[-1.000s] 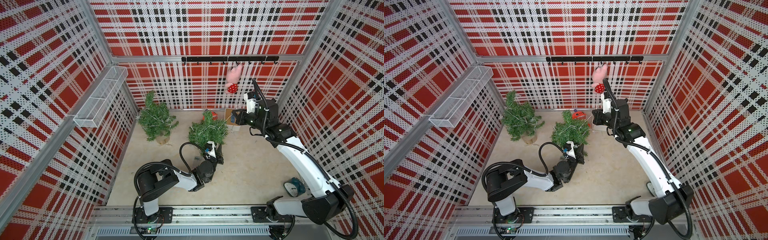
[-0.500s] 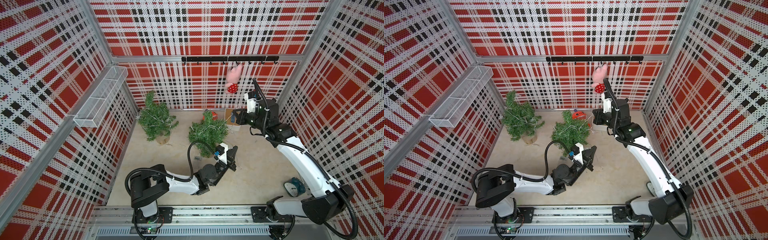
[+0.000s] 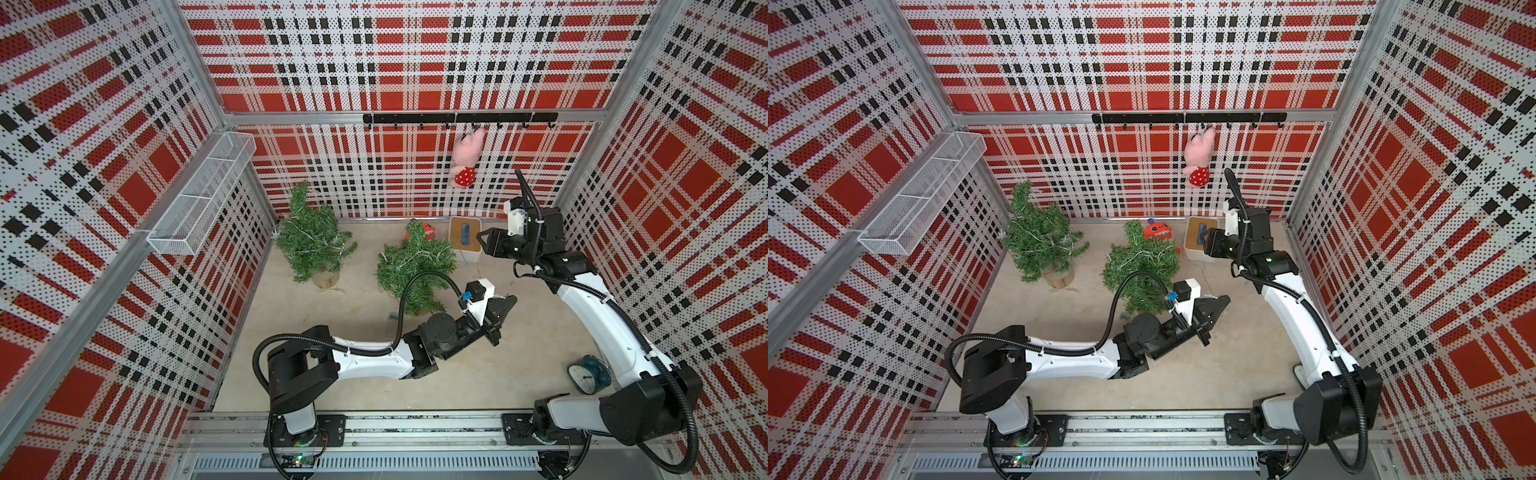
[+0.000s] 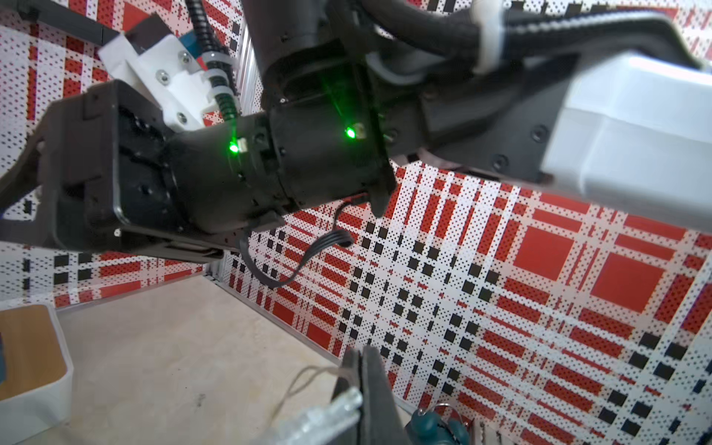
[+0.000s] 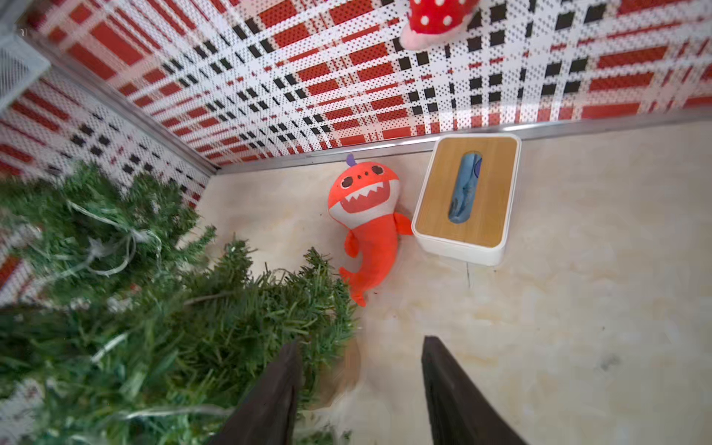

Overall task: Wrap string light around the christmas tree
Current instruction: Wrap the light string around the Christmas tree.

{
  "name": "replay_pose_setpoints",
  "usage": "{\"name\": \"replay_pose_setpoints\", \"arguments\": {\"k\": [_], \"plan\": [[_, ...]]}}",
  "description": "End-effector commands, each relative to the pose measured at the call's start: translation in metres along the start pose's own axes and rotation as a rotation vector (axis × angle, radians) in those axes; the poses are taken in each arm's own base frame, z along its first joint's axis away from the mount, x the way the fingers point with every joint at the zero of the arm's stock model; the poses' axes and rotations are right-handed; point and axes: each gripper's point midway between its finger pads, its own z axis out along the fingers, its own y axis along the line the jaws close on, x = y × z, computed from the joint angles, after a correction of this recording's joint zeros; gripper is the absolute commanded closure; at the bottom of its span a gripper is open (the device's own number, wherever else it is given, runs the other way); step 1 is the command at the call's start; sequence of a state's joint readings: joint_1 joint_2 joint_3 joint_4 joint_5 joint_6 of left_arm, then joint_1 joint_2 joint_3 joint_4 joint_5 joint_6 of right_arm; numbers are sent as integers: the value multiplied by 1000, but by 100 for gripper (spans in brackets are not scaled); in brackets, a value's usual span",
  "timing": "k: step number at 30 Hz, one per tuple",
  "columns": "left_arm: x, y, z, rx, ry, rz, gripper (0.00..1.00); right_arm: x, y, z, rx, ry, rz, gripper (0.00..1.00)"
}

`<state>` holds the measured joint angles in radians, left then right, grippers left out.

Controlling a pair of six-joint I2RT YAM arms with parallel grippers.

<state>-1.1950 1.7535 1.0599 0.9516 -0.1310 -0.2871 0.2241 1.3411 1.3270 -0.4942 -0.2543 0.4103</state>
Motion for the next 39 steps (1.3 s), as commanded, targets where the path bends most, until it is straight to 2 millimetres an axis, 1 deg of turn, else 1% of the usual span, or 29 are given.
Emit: {"name": "replay_pose_setpoints", "arguments": {"k": [1,3,4,6,9,12,15,18,21,23,24,27,28,29,30,33,36,37,39], "plan": [[11,31,9,-10,54,-144,100,13,7,-18,-95,36,55,33],[10,35,11,-10,54,-154,100,12,8,-29,-199,37,143,25],[10,36,13,-7,53,-160,100,11,7,-35,-212,34,163,23],[11,38,17,-3,53,-168,100,5,6,-46,-179,9,173,23],[13,39,22,2,53,-166,100,0,6,-62,-148,-28,257,25],[12,47,25,-20,31,-191,100,2,6,-82,-119,-66,288,25],[8,63,32,-88,-14,-205,100,14,-18,-95,32,-85,265,26],[4,85,40,-161,-75,-263,100,30,-38,-103,139,-83,243,32],[-7,98,49,-210,-124,-304,100,45,-46,-111,162,-130,248,44],[-15,98,56,-231,-144,-305,100,57,-52,-108,161,-152,258,51],[-17,96,59,-237,-151,-305,100,65,-54,-104,148,-156,264,53],[-23,91,66,-249,-161,-296,100,83,-56,-89,86,-179,251,53],[-24,90,67,-254,-162,-294,100,86,-57,-86,70,-199,244,51],[-25,89,68,-258,-164,-291,100,88,-56,-84,39,-233,220,42],[-25,89,69,-261,-161,-288,100,86,-54,-85,14,-281,197,36],[-26,88,71,-264,-158,-289,100,77,-53,-89,-44,-463,128,27],[-29,83,74,-255,-154,-292,100,65,-45,-91,-112,-593,77,26],[-30,81,75,-251,-154,-291,100,62,-41,-89,-128,-604,66,25],[-30,78,77,-246,-147,-284,100,58,-33,-78,-125,-604,29,24]]}}
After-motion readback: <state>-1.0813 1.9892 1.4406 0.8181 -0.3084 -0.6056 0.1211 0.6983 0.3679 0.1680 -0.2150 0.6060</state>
